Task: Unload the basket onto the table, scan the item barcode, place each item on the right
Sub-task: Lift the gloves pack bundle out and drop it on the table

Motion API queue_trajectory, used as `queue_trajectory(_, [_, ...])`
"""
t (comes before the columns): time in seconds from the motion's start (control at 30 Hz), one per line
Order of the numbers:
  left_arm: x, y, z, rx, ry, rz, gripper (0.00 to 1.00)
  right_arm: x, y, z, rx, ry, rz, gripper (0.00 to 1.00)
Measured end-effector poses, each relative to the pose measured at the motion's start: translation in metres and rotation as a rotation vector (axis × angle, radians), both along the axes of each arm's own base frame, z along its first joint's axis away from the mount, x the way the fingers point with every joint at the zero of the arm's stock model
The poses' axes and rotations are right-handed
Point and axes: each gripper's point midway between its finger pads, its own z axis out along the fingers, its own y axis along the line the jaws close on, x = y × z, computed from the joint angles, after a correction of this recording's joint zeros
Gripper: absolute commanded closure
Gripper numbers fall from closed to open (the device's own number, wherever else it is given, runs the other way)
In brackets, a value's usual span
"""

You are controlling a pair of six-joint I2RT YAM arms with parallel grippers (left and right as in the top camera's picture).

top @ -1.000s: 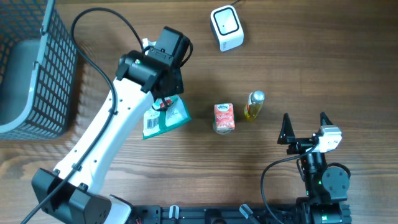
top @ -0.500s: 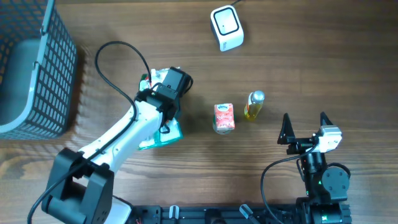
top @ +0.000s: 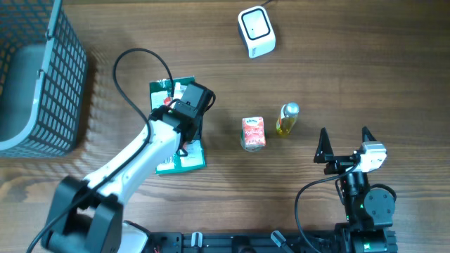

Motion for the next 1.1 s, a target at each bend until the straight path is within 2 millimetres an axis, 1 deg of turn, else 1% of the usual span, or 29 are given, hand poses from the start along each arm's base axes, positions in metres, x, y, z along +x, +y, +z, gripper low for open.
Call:
queue_trajectory(0.03, [0.0,-0.002,0.005,-0.016,-0.013,-0.002,0.34,0.0,0.0,0.0,0.0,0.0,0.0,0.0])
queue_trajectory(0.07, [-0.002,-0.003,0.011,-0.034,-0.011,-0.009,0.11,0.0,0.0,0.0,0.0,0.0,0.0,0.0])
queue_trajectory(0.1, [-0.004,-0.002,0.018,-0.036,-0.019,-0.01,0.0,0.0,0.0,0.0,0.0,0.0,0.0,0.0])
queue_trajectory(0.13, [-0.004,0.0,0.022,-0.025,-0.032,-0.007,0.01,0.0,0.0,0.0,0.0,0.0,0.0,0.0])
queue_trajectory(0.17, [0.002,0.007,0.029,-0.004,-0.075,0.022,0.02,0.0,0.0,0.0,0.0,0.0,0.0,0.0])
queue_trajectory(0.23, [0.009,0.012,0.032,-0.014,-0.106,0.055,0.01,0.0,0.0,0.0,0.0,0.0,0.0,0.0])
queue_trajectory(0.4, [0.011,0.03,0.026,-0.123,-0.065,0.159,0.01,0.0,0.0,0.0,0.0,0.0,0.0,0.0])
queue_trajectory(0.53, [0.01,0.061,0.022,-0.155,-0.036,0.27,0.0,0.0,0.0,0.0,0.0,0.0,0.0,0.0])
queue_trajectory(0.57, [0.005,0.079,0.019,-0.156,-0.013,0.328,0.0,0.0,0.0,0.0,0.0,0.0,0.0,0.0])
queue_trajectory(0.67, [-0.003,0.1,0.015,-0.185,0.023,0.406,0.0,0.0,0.0,0.0,0.0,0.0,0.0,0.0])
queue_trajectory(0.73, [-0.005,0.117,0.014,-0.225,0.032,0.473,0.0,0.0,0.0,0.0,0.0,0.0,0.0,0.0])
queue_trajectory(0.87, [-0.003,0.137,0.014,-0.278,0.014,0.542,0.0,0.0,0.0,0.0,0.0,0.0,0.0,0.0])
queue_trajectory(1.0, [-0.004,0.159,0.015,-0.283,-0.009,0.61,0.0,0.0,0.0,0.0,0.0,0.0,0.0,0.0])
queue_trajectory(1.1, [-0.006,0.167,0.015,-0.284,-0.012,0.635,0.0,0.0,0.0,0.0,0.0,0.0,0.0,0.0])
